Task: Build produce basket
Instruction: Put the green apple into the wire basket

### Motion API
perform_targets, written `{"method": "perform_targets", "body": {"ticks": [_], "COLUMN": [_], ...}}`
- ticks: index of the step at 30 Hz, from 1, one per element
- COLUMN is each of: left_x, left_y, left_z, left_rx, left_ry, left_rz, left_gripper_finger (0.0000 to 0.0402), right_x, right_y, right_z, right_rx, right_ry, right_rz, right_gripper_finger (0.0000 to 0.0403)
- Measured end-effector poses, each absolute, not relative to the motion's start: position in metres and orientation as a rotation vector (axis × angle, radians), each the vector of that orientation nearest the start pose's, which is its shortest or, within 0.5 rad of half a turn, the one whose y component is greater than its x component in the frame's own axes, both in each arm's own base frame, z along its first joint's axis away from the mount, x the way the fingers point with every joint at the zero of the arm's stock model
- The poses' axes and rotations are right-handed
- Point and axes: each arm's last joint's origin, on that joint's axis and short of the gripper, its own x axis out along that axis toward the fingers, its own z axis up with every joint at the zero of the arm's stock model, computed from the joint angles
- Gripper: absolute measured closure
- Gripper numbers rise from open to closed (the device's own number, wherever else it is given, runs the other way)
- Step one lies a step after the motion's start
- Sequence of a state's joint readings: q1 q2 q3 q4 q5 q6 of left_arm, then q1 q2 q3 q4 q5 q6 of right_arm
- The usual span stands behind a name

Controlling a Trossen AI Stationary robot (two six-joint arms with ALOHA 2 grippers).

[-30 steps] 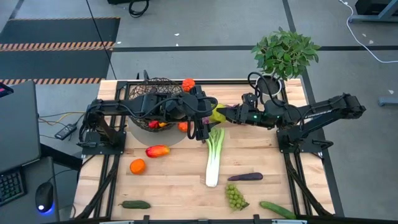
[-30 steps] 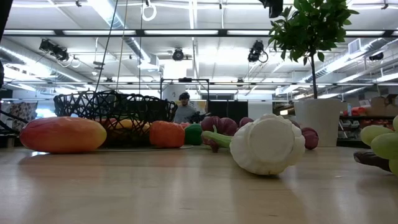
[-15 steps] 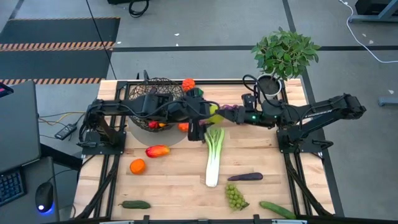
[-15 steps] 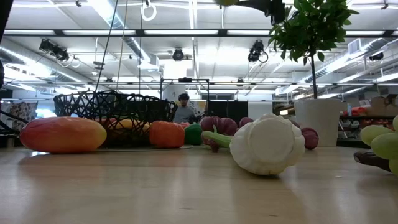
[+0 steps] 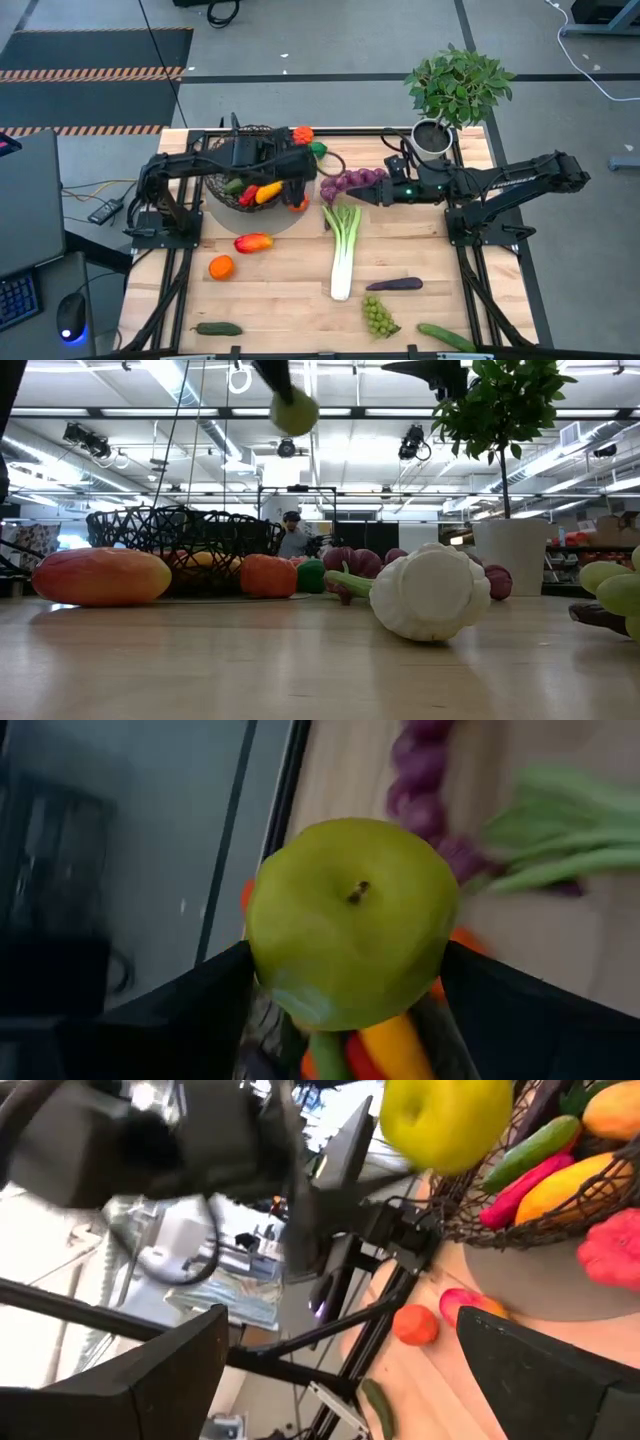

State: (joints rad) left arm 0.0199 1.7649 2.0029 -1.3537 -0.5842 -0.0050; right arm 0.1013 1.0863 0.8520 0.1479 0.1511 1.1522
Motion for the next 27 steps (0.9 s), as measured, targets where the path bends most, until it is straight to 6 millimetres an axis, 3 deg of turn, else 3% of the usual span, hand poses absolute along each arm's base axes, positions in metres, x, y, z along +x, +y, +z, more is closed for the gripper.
{"method": "perform_targets", "body": {"ticks": [15, 21, 27], "left_x": [0.3, 0.294, 0.294], "left_y": [0.101, 0.116, 0.118], "left_z": [0.39, 0.39, 0.389], "left_rx": [0.078, -0.001, -0.036], "left_ry": [1.286, 1.273, 1.278], "left_rz": [0.825, 0.887, 0.857], "left_gripper_finger": [0.0091, 0.0089, 0.0088], "right_x": [0.244, 0.244, 0.244], "right_y": [0.025, 0.026, 0.026], "right_z": [0.326, 0.326, 0.325], "right_rx": [1.203, 1.203, 1.203], "right_ry": [0.166, 0.176, 0.19], "right_rz": [0.009, 0.015, 0.031], "right_gripper_finger": [0.001, 0.001, 0.001]}}
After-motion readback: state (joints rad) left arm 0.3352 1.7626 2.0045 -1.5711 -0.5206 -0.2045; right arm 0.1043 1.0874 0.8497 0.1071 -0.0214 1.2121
